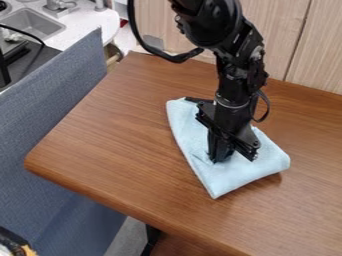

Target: Unfold cloth from the top left to the bottom right

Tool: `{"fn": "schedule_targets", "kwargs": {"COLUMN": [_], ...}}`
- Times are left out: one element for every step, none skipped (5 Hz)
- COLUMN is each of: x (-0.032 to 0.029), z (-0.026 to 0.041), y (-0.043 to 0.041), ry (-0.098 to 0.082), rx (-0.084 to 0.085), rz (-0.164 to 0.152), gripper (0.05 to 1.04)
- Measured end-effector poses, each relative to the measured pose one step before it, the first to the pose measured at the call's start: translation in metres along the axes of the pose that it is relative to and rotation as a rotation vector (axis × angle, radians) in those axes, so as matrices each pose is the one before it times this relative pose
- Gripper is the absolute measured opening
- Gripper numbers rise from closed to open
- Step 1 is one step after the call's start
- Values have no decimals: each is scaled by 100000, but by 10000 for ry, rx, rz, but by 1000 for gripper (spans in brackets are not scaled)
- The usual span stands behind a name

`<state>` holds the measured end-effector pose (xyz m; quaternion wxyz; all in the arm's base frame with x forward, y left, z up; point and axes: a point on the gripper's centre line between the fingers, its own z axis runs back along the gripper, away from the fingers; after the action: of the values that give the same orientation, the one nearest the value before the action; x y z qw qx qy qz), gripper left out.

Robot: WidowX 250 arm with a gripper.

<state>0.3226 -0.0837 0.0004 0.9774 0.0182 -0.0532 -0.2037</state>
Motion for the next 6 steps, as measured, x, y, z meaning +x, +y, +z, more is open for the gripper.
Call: {"fn": "schedule_targets", "kwargs": {"x": [-81, 82, -8, 312, -55, -78], "z": [14, 1163, 1988, 2582, 321, 345], "y": [344, 125, -312, -1551, -2040, -2263], "ry": [10, -257, -480, -754, -91, -192], "rx": [68, 37, 63, -269, -478, -421], "rz": [160, 107, 99, -275, -464, -645], "gripper": [58, 57, 57, 57, 57, 56]}}
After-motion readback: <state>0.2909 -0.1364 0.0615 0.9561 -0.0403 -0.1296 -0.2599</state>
